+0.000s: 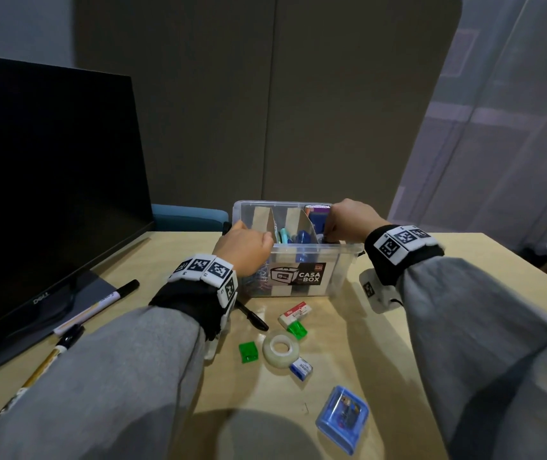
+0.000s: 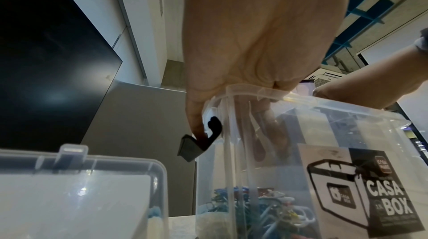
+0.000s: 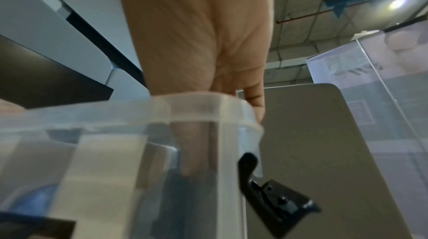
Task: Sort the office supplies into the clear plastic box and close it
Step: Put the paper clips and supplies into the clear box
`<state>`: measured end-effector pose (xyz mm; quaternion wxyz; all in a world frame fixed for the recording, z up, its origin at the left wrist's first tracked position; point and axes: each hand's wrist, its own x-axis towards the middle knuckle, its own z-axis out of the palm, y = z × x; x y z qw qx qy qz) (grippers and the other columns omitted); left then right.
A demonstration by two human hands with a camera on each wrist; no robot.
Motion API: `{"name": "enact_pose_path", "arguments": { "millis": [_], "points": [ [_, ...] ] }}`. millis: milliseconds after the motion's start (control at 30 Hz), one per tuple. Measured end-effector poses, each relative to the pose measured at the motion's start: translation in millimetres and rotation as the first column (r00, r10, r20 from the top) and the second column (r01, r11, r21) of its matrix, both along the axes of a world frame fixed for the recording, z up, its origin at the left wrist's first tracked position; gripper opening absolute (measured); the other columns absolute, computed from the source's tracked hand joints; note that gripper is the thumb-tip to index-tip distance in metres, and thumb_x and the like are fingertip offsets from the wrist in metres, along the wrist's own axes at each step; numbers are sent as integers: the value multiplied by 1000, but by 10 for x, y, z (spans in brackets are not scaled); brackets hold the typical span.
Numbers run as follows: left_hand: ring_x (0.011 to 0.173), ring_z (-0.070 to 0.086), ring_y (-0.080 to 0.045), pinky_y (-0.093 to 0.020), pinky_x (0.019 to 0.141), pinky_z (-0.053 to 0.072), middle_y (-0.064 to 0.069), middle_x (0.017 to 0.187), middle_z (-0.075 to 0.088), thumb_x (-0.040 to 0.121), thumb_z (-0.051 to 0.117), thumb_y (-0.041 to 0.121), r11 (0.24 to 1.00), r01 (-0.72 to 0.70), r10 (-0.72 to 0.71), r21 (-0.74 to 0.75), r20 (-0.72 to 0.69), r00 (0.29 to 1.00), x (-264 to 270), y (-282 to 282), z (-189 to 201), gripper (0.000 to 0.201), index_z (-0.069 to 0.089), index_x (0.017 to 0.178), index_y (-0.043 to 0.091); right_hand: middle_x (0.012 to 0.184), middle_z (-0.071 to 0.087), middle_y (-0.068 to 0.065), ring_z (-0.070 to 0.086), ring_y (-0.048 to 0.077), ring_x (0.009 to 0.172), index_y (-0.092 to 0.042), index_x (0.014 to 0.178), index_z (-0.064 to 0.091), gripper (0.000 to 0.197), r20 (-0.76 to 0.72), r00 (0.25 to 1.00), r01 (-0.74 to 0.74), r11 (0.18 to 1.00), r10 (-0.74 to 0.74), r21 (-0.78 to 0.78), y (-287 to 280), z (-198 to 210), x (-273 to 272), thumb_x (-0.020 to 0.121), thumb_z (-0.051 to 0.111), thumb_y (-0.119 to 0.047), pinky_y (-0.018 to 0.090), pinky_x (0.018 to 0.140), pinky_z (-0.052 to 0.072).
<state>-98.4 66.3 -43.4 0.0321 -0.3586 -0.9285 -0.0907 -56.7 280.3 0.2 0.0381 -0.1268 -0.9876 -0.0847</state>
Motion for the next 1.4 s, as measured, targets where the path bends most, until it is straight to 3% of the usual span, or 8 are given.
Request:
{"name": "enact_pose_path", "arguments": {
  "millis": [267, 700, 867, 933, 1033, 1167, 1300, 1400],
  "points": [
    [120, 43, -26, -54, 105, 32, -5, 100, 57, 104, 22, 24, 997, -74, 74, -13, 22, 997, 67, 42, 29, 36, 47, 79, 20, 106, 62, 9, 56, 24, 100, -14, 106, 66, 24, -167, 986, -8, 992, -14, -129, 30, -184, 182, 97, 52, -31, 37, 87, 48],
    [136, 34, -26, -55, 116, 18, -7, 146, 36, 96, 47, 37, 957, -42, 76, 286, -109, 991, 631, 362, -91, 46, 39, 137, 18, 131, 45, 11, 43, 27, 120, -15, 132, 43, 41, -424, 888, 83, 969, -178, -234, -192, -494, 828, 101, 32, -40, 45, 94, 36],
    [148, 8, -20, -55, 119, 7, 1, 160, 14, 90, 56, 49, 945, 326, -326, -11, -34, 945, 1181, 349, -61, 59, 39, 142, 27, 139, 46, 10, 44, 33, 127, -20, 128, 50, 45, 5, 835, 532, 803, -551, -268, 319, -539, 1207, 87, 54, -37, 46, 102, 37],
    [147, 7, -18, -57, 118, 9, 5, 159, 16, 86, 59, 59, 839, 501, -484, -210, 130, 865, 1357, 330, -90, 63, 41, 141, 32, 125, 60, 5, 58, 30, 105, -26, 92, 65, 26, 189, 808, 589, 781, -559, -209, 539, -622, 1394, 73, 70, -42, 37, 89, 44],
    [140, 20, -17, -52, 113, 22, 10, 148, 36, 75, 67, 68, 697, 620, -544, -361, 298, 785, 1495, 357, -186, 68, 47, 134, 40, 88, 62, 0, 56, 24, 82, -20, 61, 54, 33, 286, 811, 572, 796, -511, -200, 604, -666, 1719, 73, 81, -34, 30, 77, 41],
    [126, 34, -17, -46, 104, 33, 10, 123, 53, 65, 77, 63, 667, 636, -539, -387, 339, 771, 1583, 420, -249, 58, 55, 116, 44, 75, 60, -4, 59, 25, 75, -17, 66, 52, 35, 251, 833, 544, 812, -493, -211, 562, -724, 1912, 72, 79, -38, 32, 74, 48],
    [114, 44, -17, -23, 68, 39, 8, 113, 55, 72, 81, 47, 712, 613, -492, -342, 380, 784, 1607, 458, -228, 51, 60, 117, 34, 89, 57, 6, 54, 27, 89, -12, 83, 50, 33, 389, 822, 530, 809, -416, -254, 435, -625, 1807, 82, 75, -33, 35, 85, 45],
    [108, 54, -19, -30, 72, 55, 5, 116, 58, 74, 81, 41, 743, 580, -436, -333, 417, 798, 1592, 423, -213, 54, 59, 122, 29, 101, 58, 11, 56, 29, 94, -7, 102, 55, 31, 419, 833, 490, 833, -361, -256, 313, -566, 1733, 87, 72, -28, 33, 83, 43]
  ]
}}
